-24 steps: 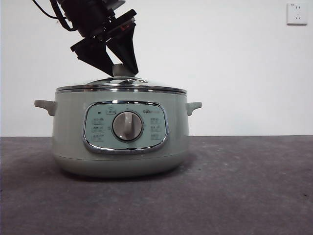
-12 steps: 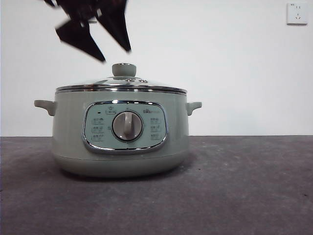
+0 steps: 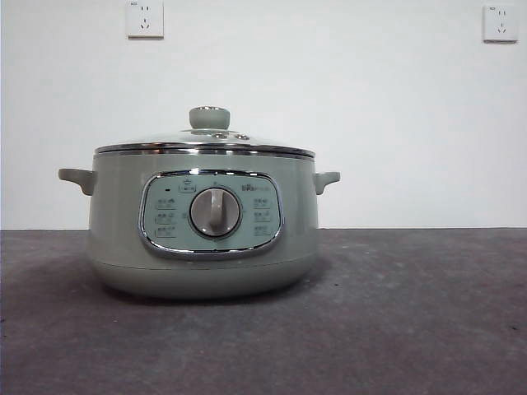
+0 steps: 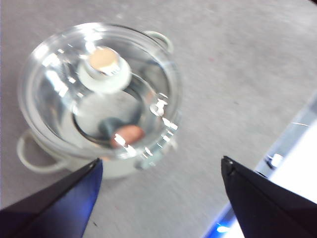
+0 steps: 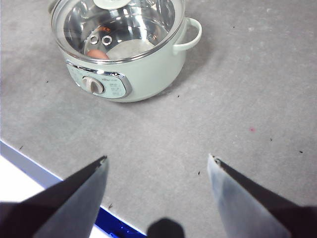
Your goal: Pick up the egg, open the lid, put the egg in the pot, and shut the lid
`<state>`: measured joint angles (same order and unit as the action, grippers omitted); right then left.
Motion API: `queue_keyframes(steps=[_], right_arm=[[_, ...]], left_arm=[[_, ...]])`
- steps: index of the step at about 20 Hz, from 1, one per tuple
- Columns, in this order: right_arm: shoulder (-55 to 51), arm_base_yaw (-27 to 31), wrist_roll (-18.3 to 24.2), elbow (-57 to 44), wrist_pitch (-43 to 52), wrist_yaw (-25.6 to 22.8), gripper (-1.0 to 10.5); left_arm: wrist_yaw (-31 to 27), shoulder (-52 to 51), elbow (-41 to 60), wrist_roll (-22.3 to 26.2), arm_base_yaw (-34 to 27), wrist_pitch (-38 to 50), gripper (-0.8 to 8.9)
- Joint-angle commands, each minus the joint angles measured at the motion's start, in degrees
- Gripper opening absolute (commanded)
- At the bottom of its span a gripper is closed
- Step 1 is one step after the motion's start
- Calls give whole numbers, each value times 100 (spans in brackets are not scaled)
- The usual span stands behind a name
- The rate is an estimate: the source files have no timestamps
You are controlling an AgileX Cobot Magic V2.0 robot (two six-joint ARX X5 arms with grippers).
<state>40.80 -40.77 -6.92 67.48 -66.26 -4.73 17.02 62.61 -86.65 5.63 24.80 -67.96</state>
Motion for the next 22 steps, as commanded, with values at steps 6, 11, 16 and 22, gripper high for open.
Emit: queue_keyframes(steps=[6, 11, 16, 22], right_arm=[[-9, -4, -59, -31, -197, -20, 49], [-9, -4, -66, -31, -398, -35, -12], [-9, -4, -190, -26, -426, -48, 2], [-9, -4, -190, -26, -431, -46, 2]], left_arm=[[140, -188, 31, -66, -11, -365, -4], [138, -188, 31, -66, -11, -354, -5], [116, -186, 31, -66, -13, -358, -4], [116, -157, 31, -66, -13, -348, -4]])
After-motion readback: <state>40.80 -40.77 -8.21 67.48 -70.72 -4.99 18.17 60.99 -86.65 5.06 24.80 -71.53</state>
